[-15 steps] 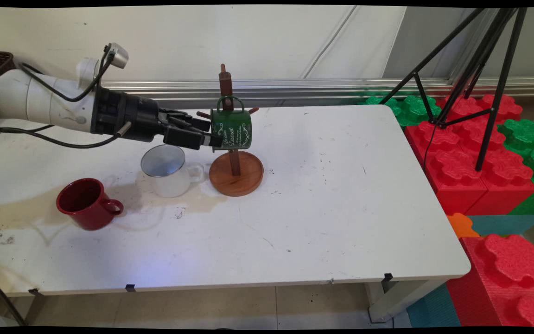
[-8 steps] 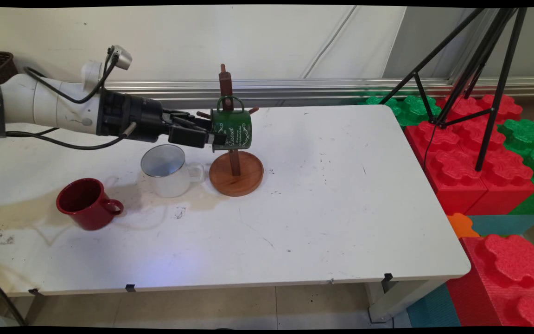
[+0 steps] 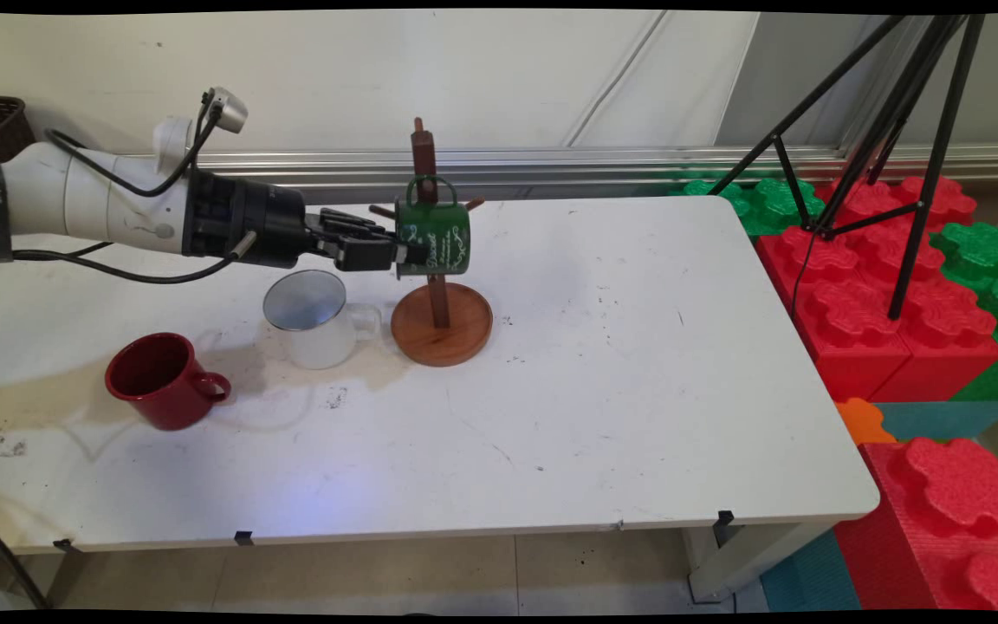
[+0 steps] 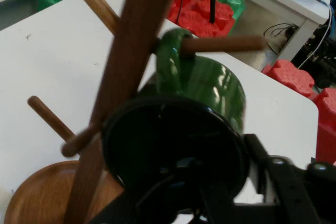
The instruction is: Pick up the green mug from the rack, then place the picked object on the table
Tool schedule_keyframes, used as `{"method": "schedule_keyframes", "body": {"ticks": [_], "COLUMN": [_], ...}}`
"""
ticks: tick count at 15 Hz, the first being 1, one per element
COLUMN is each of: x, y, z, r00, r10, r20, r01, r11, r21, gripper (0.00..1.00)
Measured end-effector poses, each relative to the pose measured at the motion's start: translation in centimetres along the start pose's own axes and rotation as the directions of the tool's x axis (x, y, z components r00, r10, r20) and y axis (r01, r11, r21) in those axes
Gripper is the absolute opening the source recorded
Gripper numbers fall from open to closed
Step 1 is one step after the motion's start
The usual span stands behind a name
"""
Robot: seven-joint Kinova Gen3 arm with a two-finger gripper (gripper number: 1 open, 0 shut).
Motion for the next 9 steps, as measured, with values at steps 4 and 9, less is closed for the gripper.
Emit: {"method": "schedule_keyframes", "body": {"ticks": [4,9], "x": [-0.05,-0.08], "y": [0.04,0.18], "z": [-0.06,-0.17], "r00": [1.0,1.0], "r10": [-0.001,-0.004], "r20": [-0.001,-0.003], "r01": [0.001,0.004], "r11": [1.0,1.0], "r21": [-0.004,-0.012], "gripper": [0.0,0.0]}}
